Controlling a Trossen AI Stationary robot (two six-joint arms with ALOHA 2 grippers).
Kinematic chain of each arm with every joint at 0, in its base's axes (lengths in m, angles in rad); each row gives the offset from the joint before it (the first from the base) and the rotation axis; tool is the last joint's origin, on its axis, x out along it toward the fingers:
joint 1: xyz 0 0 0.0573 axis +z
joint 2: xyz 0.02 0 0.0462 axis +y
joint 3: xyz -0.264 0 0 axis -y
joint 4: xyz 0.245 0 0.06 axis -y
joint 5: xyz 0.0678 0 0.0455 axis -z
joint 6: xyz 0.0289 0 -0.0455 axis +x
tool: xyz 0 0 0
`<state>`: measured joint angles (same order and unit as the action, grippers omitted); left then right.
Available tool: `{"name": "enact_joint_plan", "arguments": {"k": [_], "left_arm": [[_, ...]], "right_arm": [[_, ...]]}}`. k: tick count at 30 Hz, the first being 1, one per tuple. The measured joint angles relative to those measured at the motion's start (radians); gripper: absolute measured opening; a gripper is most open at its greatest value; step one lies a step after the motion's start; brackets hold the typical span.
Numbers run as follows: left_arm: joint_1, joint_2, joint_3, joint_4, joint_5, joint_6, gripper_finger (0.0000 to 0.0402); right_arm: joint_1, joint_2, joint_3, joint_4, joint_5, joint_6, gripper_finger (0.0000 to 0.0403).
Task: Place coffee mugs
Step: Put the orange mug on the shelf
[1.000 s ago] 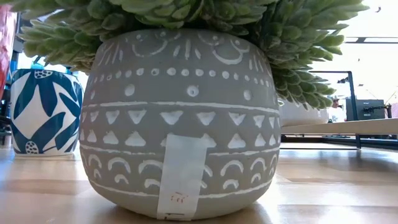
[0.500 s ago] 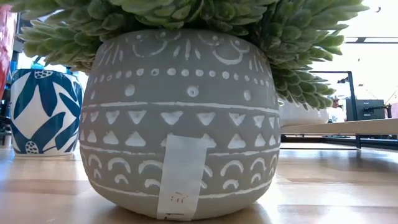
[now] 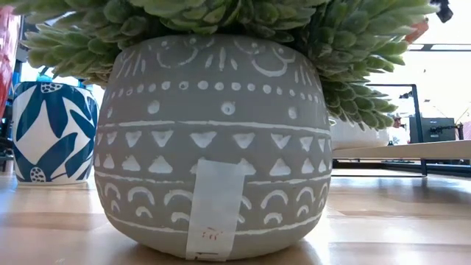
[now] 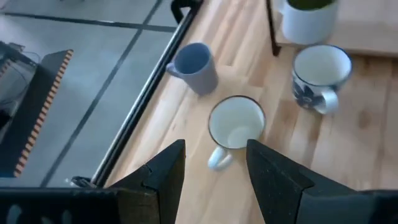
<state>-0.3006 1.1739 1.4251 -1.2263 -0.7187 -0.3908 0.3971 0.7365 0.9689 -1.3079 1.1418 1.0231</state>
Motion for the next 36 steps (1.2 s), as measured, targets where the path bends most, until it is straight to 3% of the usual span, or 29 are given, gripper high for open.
{"name": "enact_joint_plan", "arguments": {"k": [8, 18, 26, 36], "left_arm": [[0.105, -0.099, -0.132, 0.168, 0.08, 0.095, 0.0161], [0.213, -0.085, -0.136, 0.242, 0.154, 0.219, 0.0161], [0.251, -0.085, -0.136, 0.266, 0.194, 0.247, 0.0161], [0.264, -0.085, -0.136, 0.303, 0.212, 0.26, 0.0161]], "right_arm": [[0.071, -0.007, -0.15, -0.019, -0.001, 0.289, 0.0001], [0.177, 0.048, -0.318, 0.348, 0.01, 0.26, 0.0], [0.293, 0.141, -0.331, 0.431, 0.0, 0.293, 0.0], [0.445, 0.345, -0.331, 0.476, 0.032, 0.549, 0.0]]}}
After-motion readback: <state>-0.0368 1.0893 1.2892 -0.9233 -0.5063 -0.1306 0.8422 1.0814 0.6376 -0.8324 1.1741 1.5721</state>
